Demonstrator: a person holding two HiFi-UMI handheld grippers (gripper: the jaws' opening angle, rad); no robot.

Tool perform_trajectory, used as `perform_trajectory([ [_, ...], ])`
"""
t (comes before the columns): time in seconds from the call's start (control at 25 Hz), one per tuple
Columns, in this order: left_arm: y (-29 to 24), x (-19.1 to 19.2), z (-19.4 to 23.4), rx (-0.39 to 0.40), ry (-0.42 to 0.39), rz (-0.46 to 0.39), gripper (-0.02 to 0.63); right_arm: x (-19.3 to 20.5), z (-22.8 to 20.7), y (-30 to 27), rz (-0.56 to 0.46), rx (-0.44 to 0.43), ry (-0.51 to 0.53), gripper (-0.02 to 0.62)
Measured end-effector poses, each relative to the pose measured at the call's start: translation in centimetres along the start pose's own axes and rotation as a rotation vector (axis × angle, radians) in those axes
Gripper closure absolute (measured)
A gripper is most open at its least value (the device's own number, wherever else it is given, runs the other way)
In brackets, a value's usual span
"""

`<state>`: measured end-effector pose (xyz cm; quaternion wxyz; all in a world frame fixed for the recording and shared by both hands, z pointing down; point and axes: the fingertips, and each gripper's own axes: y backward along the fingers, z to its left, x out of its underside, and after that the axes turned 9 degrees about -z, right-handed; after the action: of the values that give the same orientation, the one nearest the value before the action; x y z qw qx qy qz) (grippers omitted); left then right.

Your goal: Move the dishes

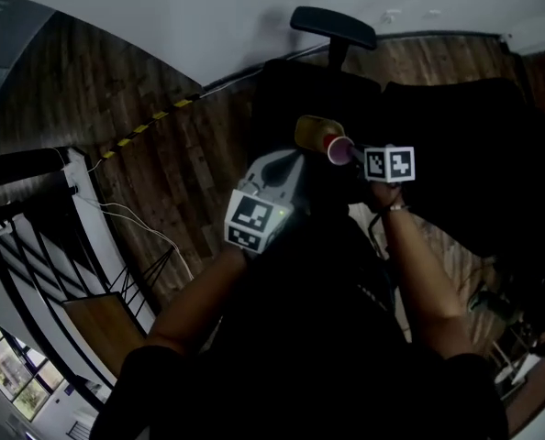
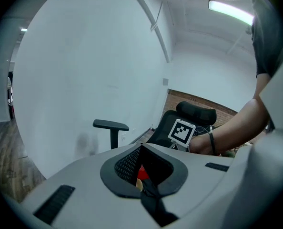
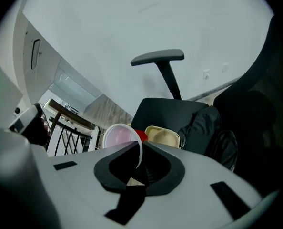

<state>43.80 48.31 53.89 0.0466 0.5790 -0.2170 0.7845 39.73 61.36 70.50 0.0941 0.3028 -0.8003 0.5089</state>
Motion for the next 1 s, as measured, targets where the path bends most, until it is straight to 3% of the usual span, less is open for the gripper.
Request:
perform_trajectory([
  [0.28,2.0,-2.2,-1.4,0.049,-0.034,-0.059,0.611,-1.1,3.6,4.4,-0.062,0.022,0.030,0.563],
  [0.48,2.9,-2.8,-2.3,0.004,-0.042,-0.088,0.611,-1.6,4.8,5.4,-0.042,-0.007,0.103,0.563],
  [0.72,6.6,-3.6,-2.6,-0.196,-0.030,-0.130,0.611,-1.1,7.7,4.5,0.027,-0.122,0.242,0.563],
  [1.0,12.6,-0.9,-6.7,-0.453,0.014,-0.135,0.611,1.0,11.9,4.1,0.111,-0.290,0.422,0.563],
])
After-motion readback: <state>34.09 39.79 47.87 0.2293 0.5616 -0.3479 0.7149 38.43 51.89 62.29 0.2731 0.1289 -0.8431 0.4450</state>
